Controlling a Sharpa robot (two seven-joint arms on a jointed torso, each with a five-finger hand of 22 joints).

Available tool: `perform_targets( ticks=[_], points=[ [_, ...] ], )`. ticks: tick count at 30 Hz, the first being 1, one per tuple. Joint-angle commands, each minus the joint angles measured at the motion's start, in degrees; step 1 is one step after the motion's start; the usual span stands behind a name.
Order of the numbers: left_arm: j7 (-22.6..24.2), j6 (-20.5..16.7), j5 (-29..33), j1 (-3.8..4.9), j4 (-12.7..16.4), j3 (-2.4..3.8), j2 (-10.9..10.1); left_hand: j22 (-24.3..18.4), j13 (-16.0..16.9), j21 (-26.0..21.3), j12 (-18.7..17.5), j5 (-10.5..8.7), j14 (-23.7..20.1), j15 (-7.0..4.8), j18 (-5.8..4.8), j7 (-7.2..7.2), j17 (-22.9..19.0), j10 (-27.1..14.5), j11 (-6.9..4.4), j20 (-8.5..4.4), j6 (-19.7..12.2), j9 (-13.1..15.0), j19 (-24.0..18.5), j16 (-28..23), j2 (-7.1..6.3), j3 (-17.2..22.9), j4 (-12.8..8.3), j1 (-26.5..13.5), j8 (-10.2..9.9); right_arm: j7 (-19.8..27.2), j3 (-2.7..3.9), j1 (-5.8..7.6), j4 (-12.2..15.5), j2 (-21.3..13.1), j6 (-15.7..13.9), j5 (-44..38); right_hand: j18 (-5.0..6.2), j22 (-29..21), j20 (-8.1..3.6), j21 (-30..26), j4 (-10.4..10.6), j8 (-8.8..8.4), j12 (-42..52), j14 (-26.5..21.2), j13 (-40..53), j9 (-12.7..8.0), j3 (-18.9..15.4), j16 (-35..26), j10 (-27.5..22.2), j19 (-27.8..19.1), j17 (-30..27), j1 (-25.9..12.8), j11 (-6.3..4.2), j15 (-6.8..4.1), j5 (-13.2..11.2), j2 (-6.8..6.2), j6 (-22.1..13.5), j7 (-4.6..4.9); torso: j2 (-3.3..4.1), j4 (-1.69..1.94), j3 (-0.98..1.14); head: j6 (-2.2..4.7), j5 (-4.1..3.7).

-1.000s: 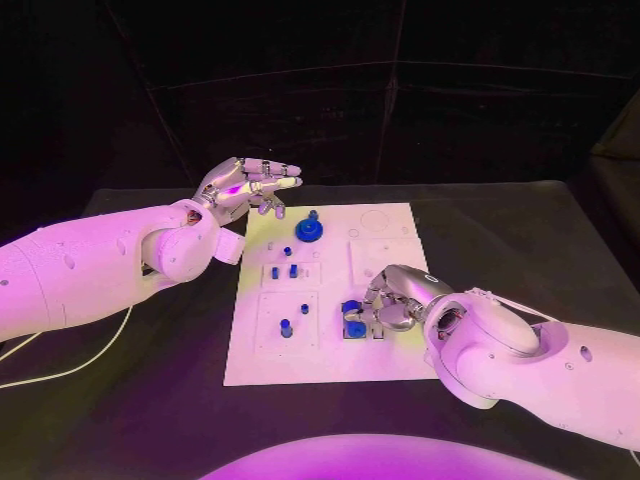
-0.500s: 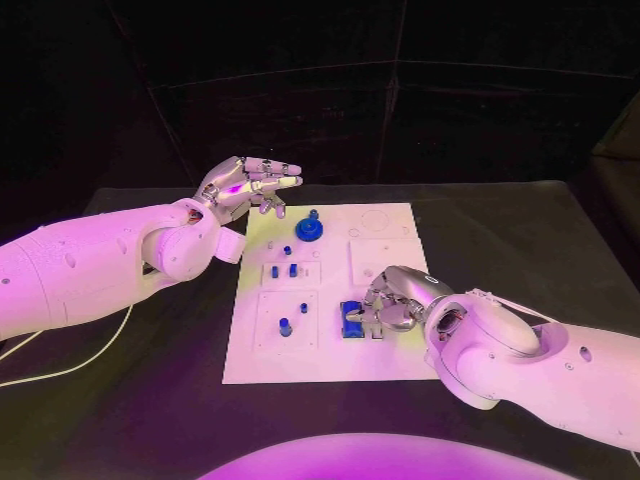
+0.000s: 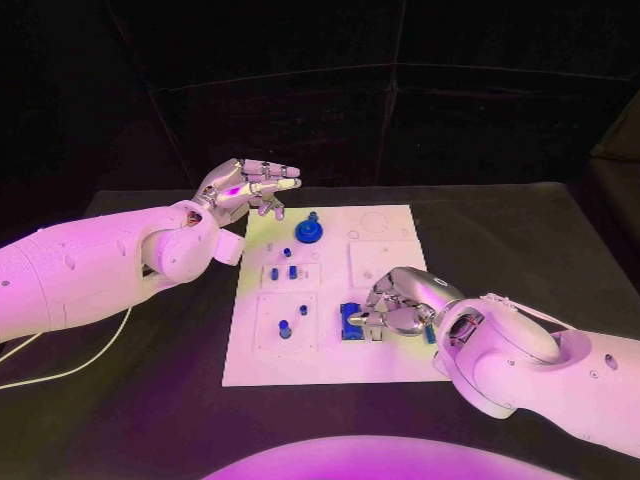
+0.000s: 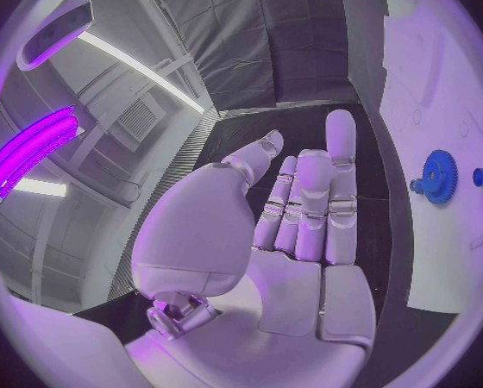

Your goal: Assemble the parts on the task board

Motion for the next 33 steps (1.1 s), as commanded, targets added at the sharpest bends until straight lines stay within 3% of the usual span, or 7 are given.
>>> perform_targets(
  ticks=[1, 6, 13, 21, 27, 33],
  points=[
    [0.1, 0.7, 0.2, 0.07, 0.0, 0.01, 0.1, -0.1, 0.0, -0.3, 0.3, 0.11, -0.3, 0.16, 0.32, -0.02, 0.0, -0.3, 0.11, 0.41, -0.4, 0.1, -0.1, 0.3, 0.39, -0.4, 0.0, 0.2, 0.3, 3.4, 0.01, 0.07, 0.3, -0.3, 3.8, 1.2, -0.67, 7.9, -0.29, 0.2, 0.0, -0.31, -0.3, 3.3, 0.1, -0.1, -0.4, 0.1, 0.2, 0.5, 0.7, 0.7, 0.28, -0.21, 0.0, -0.36, -0.1, 0.18, 0.03, 0.02, -0.05, 0.03, -0.03],
    [0.1, 0.7, 0.2, 0.07, 0.0, -0.03, 0.2, -0.1, 0.0, -0.3, 0.3, 0.11, -0.3, 0.16, 0.32, -0.02, 0.0, -0.3, 0.11, 0.41, -0.4, 0.1, -0.1, 0.3, 0.39, -0.4, 0.0, 0.2, 0.3, 2.6, 0.01, 0.08, -0.2, -0.3, 6.3, 1.1, -0.66, 7.9, -0.26, 0.1, -0.6, -0.28, -0.4, 3.3, 0.1, 0.0, -0.4, 0.1, 0.2, 0.5, 0.7, 1.6, 0.27, -0.20, -0.1, -0.24, 0.0, 0.15, 0.07, 0.01, -0.08, 0.03, 0.01],
    [0.1, 0.7, 0.2, 0.07, 0.1, -0.06, 0.1, -0.1, 0.1, -0.3, 0.4, 0.13, -0.4, 0.17, 0.32, -0.01, -0.1, -0.5, 0.12, 0.42, -0.5, 0.1, 0.0, 0.3, 0.49, -0.4, -0.1, 0.2, 0.4, 0.9, 0.00, 0.08, -0.9, 0.3, 6.9, -0.2, -0.68, 8.0, -0.27, 0.2, -1.2, -0.19, -0.3, 3.4, 0.2, 0.0, -0.4, 0.1, 0.2, 0.5, 0.8, 2.6, 0.19, -0.24, 0.0, 0.20, 0.2, 0.05, 0.13, 0.14, -0.05, -0.13, 0.06],
    [0.1, 0.6, 0.2, 0.07, 0.1, -0.07, 0.1, -0.1, 0.1, -0.3, 0.4, 0.13, -0.4, 0.17, 0.32, -0.01, -0.1, -0.5, 0.12, 0.42, -0.5, 0.1, 0.0, 0.3, 0.49, -0.4, -0.1, 0.2, 0.4, -2.1, 0.01, 0.08, -2.0, 1.2, 5.2, -2.2, -0.71, 8.1, -0.34, 0.3, -1.8, -0.06, -0.3, 3.4, 0.3, 0.1, -0.2, 0.2, 0.3, 0.6, 0.9, 3.6, 0.07, -0.33, 0.0, 0.97, 0.4, -0.09, 0.10, 0.04, -0.04, -0.36, 0.32],
    [0.1, 0.6, 0.2, 0.08, 0.2, -0.07, 0.0, -0.1, 0.1, -0.3, 0.4, 0.13, -0.4, 0.17, 0.32, -0.01, -0.1, -0.5, 0.12, 0.42, -0.5, 0.1, 0.0, 0.3, 0.49, -0.4, -0.1, 0.2, 0.4, -3.0, 0.01, 0.08, -2.6, 1.5, 3.1, -2.6, -0.75, 8.3, -0.41, 0.4, -1.0, 0.13, -0.2, 3.4, 0.5, 0.2, -0.8, 0.2, 0.5, 0.7, 1.0, 2.5, 0.01, -0.39, 0.2, 1.91, 0.7, -0.15, 0.06, 0.02, -0.04, -0.41, 0.32],
    [0.1, 0.6, 0.2, 0.08, 0.2, -0.08, -0.1, -0.1, 0.1, -0.3, 0.4, 0.13, -0.4, 0.17, 0.32, -0.01, -0.1, -0.5, 0.12, 0.42, -0.5, 0.1, 0.0, 0.3, 0.49, -0.4, -0.1, 0.2, 0.4, -0.7, 0.01, 0.08, -2.0, 0.8, 3.1, -0.7, -0.65, 7.9, -0.37, 0.1, -0.5, -0.21, -0.7, 3.3, 0.2, 0.1, -2.3, 0.0, 0.2, 0.4, 0.7, 1.4, 0.25, -0.26, -0.3, 0.71, 0.0, 0.16, 0.06, -0.03, -0.04, -0.39, 0.36]
  ],
)
